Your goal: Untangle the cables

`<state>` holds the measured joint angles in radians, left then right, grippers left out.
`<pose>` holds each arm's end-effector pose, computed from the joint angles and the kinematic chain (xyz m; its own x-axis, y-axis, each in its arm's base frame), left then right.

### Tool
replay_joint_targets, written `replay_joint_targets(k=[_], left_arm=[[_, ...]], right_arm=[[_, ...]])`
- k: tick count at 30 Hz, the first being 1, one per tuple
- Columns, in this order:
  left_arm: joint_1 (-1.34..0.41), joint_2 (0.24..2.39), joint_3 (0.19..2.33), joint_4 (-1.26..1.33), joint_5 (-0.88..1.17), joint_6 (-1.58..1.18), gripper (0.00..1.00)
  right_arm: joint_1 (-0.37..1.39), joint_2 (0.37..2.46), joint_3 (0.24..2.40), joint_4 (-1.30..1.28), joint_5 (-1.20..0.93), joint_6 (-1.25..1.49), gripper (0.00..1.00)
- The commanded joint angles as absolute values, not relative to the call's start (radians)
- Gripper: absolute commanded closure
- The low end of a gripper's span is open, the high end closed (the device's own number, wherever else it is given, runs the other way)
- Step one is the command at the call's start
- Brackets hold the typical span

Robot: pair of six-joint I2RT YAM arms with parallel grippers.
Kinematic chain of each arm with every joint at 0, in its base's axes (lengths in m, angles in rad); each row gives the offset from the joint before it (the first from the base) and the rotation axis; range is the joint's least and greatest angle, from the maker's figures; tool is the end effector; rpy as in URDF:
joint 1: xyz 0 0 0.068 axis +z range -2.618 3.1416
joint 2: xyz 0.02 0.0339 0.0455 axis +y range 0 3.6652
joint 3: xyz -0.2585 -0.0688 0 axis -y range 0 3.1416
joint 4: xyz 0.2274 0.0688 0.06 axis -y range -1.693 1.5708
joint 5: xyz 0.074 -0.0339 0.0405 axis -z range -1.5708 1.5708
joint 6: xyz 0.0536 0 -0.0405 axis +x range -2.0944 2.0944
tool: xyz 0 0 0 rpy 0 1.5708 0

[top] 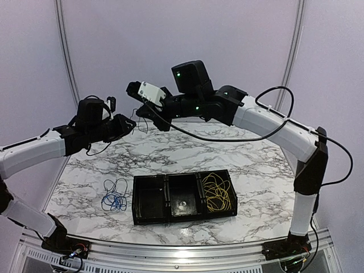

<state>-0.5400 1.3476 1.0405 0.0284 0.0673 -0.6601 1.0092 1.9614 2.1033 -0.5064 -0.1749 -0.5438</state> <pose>0.2728 -0.1677 0.3190 -0.5350 -0.3926 -0.7481 0.3043 0.7365 -0.6041 0.2336 0.3888 0.3989 0.3136 -0.4583 -0.8316 -0.8856 0.1749 -0.4303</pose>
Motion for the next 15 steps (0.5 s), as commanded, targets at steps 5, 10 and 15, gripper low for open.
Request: replay_joint_targets(k=[5, 10, 15], left_arm=[[-0.532, 1.368, 0.877, 0.093, -0.148, -0.678, 0.8], [-0.531, 1.338, 0.772, 0.099, -0.13, -0.741, 0.81], [-0.531, 1.264, 0.705, 0.069, -0.17, -0.736, 0.81]], right_arm=[[0.97, 1.799, 2.111, -0.524, -0.362, -0.426, 1.0], [0.908, 1.721, 2.048, -0.529, -0.392, -0.39, 1.0], [0.838, 1.654, 1.905, -0.531, -0.373, -0.397, 1.0]])
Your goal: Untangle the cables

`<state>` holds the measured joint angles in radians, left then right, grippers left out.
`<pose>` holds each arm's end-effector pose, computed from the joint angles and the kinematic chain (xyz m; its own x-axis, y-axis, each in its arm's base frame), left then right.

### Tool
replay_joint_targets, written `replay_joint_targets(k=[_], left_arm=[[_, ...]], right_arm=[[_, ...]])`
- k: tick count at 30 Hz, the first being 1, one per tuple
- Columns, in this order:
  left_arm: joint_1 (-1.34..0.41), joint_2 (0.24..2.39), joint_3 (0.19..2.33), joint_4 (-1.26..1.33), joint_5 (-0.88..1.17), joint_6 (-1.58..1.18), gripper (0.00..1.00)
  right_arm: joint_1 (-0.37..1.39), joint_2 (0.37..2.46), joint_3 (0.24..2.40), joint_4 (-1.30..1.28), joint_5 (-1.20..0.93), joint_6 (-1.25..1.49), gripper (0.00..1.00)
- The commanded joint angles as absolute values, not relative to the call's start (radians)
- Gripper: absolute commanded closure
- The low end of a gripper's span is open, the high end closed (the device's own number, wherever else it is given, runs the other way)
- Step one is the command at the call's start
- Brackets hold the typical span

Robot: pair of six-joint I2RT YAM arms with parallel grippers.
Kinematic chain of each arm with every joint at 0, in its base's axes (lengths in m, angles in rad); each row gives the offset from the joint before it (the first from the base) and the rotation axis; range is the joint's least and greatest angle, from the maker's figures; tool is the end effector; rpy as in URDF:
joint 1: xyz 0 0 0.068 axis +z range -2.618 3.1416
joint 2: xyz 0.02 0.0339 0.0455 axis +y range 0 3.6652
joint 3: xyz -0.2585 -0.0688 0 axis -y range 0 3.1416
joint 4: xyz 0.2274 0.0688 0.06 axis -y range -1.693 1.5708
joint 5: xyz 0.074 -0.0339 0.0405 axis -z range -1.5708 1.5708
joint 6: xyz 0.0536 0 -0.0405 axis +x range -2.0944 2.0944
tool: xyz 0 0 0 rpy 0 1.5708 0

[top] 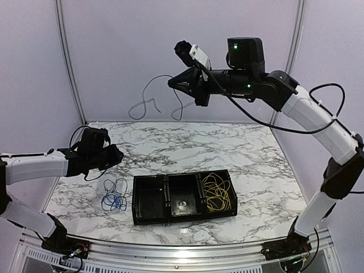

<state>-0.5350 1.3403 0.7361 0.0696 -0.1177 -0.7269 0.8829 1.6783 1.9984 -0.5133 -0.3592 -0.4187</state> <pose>0.2541 -0.1433 0.2205 -0.6062 -0.4079 -0.6827 0.0221 0.8495 -0.5271 0.2182 0.2952 0.4752 0.2717 -0.2688 -0.9241 -0.9105 0.2392 -0.3373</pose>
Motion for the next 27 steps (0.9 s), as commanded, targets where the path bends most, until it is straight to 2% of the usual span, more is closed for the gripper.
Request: replay_joint_targets(k=[1, 15, 27], left_arm=[[-0.531, 1.251, 0.698, 0.051, -0.181, -0.73, 0.81], [-0.529, 1.043, 0.655, -0.14, -0.248, -0.678, 0.72], [-0.529, 0.986, 0.65, -0.189, -0.259, -0.665, 0.69]], right_arm=[[0.826, 1.635, 1.879, -0.529, -0.376, -0.396, 1.0], [0.787, 1.436, 1.415, -0.522, -0.437, -0.406, 1.0], [0.788, 1.385, 1.244, -0.554, -0.429, -0.439, 1.0]])
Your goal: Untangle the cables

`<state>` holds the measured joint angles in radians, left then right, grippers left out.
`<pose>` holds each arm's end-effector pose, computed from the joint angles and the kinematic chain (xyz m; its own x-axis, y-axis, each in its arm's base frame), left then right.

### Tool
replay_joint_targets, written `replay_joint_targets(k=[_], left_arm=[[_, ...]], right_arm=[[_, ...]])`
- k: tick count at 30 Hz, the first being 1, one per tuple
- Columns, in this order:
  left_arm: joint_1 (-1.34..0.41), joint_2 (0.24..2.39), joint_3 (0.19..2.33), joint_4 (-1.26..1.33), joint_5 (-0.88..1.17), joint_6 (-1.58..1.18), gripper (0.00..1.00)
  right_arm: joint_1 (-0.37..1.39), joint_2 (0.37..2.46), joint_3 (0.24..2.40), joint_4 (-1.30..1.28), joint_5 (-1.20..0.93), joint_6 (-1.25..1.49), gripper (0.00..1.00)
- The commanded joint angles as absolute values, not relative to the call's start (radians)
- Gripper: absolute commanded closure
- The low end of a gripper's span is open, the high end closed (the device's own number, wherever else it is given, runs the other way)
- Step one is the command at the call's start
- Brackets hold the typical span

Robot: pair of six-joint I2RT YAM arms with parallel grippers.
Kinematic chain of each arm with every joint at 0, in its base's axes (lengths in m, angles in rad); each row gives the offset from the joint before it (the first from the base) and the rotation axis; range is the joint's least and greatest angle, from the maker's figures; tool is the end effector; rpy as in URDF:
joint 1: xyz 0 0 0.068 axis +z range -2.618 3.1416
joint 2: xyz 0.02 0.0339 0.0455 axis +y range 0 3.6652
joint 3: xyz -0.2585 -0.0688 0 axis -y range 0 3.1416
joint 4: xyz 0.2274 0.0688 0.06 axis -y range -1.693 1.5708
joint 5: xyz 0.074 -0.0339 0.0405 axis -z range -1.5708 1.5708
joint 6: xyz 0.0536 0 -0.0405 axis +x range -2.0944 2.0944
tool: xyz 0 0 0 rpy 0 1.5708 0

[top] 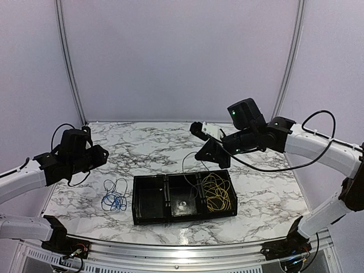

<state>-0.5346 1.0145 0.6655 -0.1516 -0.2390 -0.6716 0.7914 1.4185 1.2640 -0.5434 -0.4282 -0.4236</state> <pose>0.2029 -0.1054 0.2511 -0.5201 -0.3946 -0.7575 -0.0094 0.8894 -0.4569 0.2012 0.2353 0.3144 -0.0538 -0.5865 -0.8082 -0.9794 0.1887 -0.0717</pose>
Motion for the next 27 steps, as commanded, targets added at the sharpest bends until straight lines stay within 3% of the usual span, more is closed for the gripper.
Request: replay_joint_targets(k=[1, 27], left_arm=[[-0.529, 0.983, 0.644, -0.189, -0.259, -0.667, 0.69], [-0.529, 0.72, 0.495, -0.266, -0.335, -0.752, 0.65]], right_arm=[[0.788, 1.387, 1.24, -0.554, -0.427, -0.44, 1.0], [0.96, 1.632, 1.382, -0.524, -0.419, -0.478, 1.0]])
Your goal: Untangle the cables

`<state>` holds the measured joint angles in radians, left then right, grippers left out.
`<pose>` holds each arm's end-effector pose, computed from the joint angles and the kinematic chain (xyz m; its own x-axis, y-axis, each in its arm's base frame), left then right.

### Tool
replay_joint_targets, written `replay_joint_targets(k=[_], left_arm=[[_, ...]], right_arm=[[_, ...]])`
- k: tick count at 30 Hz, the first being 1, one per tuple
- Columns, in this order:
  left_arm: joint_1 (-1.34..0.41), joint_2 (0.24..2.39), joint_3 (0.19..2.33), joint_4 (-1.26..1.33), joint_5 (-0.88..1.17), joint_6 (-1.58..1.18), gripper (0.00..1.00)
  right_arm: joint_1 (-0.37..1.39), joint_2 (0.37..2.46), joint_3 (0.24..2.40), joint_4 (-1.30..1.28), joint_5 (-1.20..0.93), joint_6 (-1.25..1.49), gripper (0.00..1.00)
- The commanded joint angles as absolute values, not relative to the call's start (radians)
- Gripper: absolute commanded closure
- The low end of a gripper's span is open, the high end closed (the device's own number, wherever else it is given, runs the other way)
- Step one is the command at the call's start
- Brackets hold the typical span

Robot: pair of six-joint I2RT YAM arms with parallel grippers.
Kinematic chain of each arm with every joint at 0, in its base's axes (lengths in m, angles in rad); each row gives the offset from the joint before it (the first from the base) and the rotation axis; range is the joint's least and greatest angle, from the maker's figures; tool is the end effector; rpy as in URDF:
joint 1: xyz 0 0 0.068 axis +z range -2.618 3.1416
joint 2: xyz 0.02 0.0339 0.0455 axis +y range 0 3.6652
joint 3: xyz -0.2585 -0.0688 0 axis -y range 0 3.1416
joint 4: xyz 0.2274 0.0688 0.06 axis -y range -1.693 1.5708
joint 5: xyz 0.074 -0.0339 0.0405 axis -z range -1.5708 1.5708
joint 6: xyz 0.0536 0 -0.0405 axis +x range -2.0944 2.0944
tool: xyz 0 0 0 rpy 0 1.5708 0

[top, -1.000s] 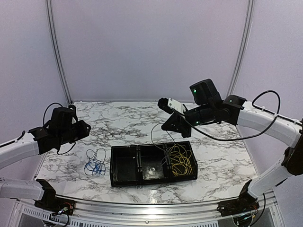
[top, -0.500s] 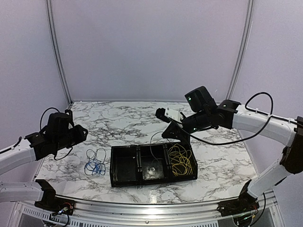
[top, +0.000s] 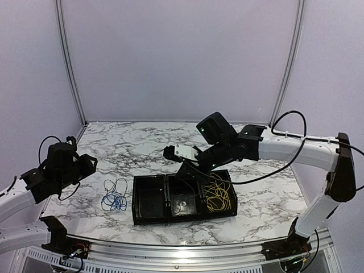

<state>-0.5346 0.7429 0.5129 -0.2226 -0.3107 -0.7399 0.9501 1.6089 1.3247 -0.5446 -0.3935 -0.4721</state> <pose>0.1608 -0.0762 0.2403 -0.4455 -0.4823 -0.7543 -0.0702 0.8587 -0.5076 0.1859 0.2954 0.2746 0.0284 -0.6825 -0.7304 -0.9983 0.0180 -0.0556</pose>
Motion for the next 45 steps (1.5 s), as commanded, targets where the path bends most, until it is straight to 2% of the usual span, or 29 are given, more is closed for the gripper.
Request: replay_joint_targets(k=[1, 18, 26, 34, 40, 45], left_arm=[[-0.529, 0.718, 0.493, -0.267, -0.336, -0.755, 0.65], [-0.529, 0.72, 0.48, -0.267, -0.344, -0.787, 0.64], [-0.529, 0.744, 0.47, -0.251, -0.353, -0.801, 0.64], [-0.529, 0.745, 0.466, -0.241, -0.348, -0.795, 0.64], [-0.529, 0.763, 0.475, -0.235, -0.343, -0.786, 0.64], [-0.529, 0.789, 0.478, -0.229, -0.334, -0.795, 0.63]], right_arm=[[0.961, 1.639, 1.387, -0.523, -0.423, -0.478, 1.0], [0.981, 1.741, 1.466, -0.519, -0.491, -0.486, 1.0], [1.062, 1.802, 1.548, -0.528, -0.37, -0.528, 1.0], [1.032, 1.77, 1.465, -0.511, -0.365, -0.517, 1.0], [0.941, 1.743, 1.372, -0.482, -0.394, -0.476, 1.0], [0.898, 1.756, 1.33, -0.459, -0.33, -0.477, 1.0]])
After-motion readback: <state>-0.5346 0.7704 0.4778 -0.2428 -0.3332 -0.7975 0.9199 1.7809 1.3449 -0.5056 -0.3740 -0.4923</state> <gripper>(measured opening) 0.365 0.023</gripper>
